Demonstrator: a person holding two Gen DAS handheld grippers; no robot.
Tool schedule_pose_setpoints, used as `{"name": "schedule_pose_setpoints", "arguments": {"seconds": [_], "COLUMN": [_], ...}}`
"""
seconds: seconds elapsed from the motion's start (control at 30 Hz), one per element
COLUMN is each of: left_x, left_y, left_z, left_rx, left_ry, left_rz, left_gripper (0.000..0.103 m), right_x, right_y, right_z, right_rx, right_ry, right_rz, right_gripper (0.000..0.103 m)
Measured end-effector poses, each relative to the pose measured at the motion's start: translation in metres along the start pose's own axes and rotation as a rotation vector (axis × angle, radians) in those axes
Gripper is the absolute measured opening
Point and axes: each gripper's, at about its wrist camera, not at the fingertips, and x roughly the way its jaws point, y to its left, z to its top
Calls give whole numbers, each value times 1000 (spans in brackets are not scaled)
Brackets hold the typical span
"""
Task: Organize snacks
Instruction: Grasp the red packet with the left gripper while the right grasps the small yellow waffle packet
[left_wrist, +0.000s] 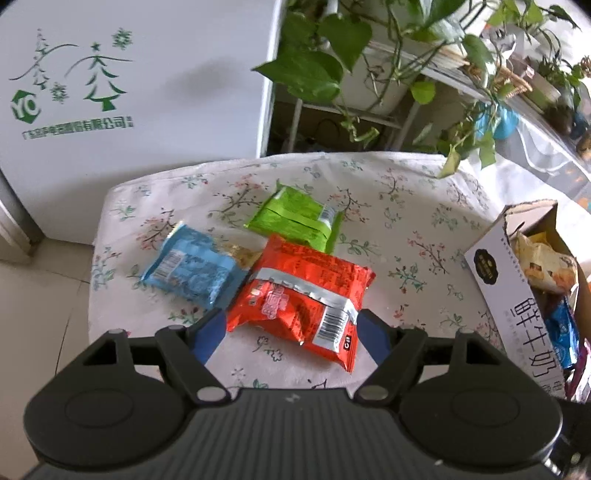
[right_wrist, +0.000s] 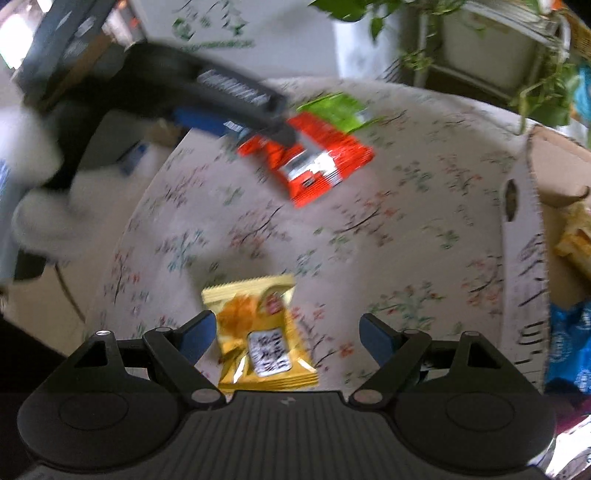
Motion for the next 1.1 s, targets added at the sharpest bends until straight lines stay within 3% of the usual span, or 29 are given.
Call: {"name": "schedule_pose_setpoints", "arguments": {"seconds": [0.2,0.4,0.7,0.9,0.97,1.1], "left_x": [22,42,60,60,58,54], "left_y": [-15,-28,-24,-21,-21,-21], "left_z": [2,4,8,5,4,3], "left_rx": [100,198,159,117,117,106], "left_ry": [16,15,26,22,20,15], "left_rz": [5,76,68,47,42,38], "left_gripper": [78,85,95,86,82,75], "right_x": [15,30,39,41,38,37], "right_y": [12,21,31,41,38,36], "right_z": [-7,-9,-7,-9,-7,-5], "right_rx": [-35,-65,-88,-144,-153,-143], "right_ry": [46,71,63,46,33,25], "right_rz": [-10,-47,-94,-140,-140,-123], "right_gripper": [89,89,90,80,65,59]}}
